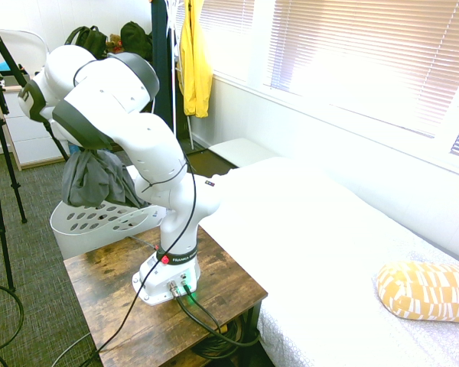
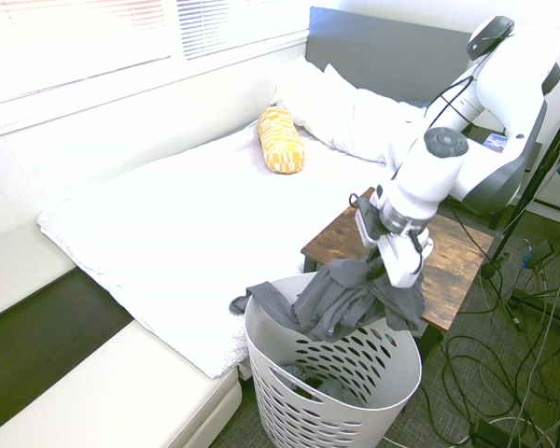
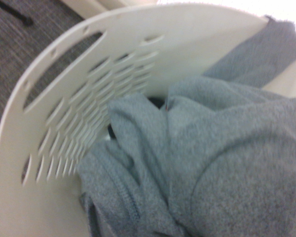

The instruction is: Put my clothes in the laundry bag

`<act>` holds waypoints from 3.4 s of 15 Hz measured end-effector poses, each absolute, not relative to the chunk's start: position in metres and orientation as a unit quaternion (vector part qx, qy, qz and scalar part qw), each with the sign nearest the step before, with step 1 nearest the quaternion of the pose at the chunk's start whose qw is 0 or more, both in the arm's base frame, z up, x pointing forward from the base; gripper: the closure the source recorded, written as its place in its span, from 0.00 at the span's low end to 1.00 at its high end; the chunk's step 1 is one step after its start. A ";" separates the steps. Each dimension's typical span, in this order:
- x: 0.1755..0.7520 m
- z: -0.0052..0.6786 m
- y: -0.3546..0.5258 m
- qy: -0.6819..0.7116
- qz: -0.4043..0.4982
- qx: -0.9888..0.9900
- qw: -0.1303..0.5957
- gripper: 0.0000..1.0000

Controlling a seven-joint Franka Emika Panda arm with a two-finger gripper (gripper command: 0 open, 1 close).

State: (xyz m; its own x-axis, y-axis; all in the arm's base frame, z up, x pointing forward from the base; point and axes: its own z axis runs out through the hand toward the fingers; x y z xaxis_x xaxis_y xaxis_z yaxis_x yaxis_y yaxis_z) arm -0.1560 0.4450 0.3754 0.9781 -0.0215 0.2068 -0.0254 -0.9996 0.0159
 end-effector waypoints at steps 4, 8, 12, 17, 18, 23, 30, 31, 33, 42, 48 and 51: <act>-0.150 0.345 0.454 -0.016 0.089 0.996 0.029 0.00; -0.141 0.342 0.460 -0.020 0.077 0.996 0.036 0.00; -0.139 0.347 0.463 -0.020 0.076 0.996 0.033 0.00; -0.098 0.366 0.469 -0.050 0.081 0.995 0.019 0.00; -0.075 0.372 0.470 -0.062 0.083 0.994 0.017 0.00; 0.073 0.410 0.467 -0.139 0.091 0.986 0.001 0.00; 0.183 0.351 0.479 -0.216 0.046 0.975 0.006 0.00; 0.203 0.338 0.470 -0.239 0.036 0.970 0.014 0.00; 0.238 0.304 0.456 -0.284 0.005 0.958 0.031 0.00; 0.268 0.174 0.527 -0.317 -0.068 0.945 0.049 0.00; 0.277 0.147 0.498 -0.322 -0.052 0.940 0.099 1.00; 0.277 0.147 0.490 -0.336 -0.062 0.931 0.127 1.00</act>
State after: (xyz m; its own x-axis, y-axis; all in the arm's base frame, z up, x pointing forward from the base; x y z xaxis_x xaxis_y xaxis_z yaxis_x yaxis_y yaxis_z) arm 0.2766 0.4896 0.1470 0.7662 -0.6419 -0.0294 -0.6104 -0.7415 0.2787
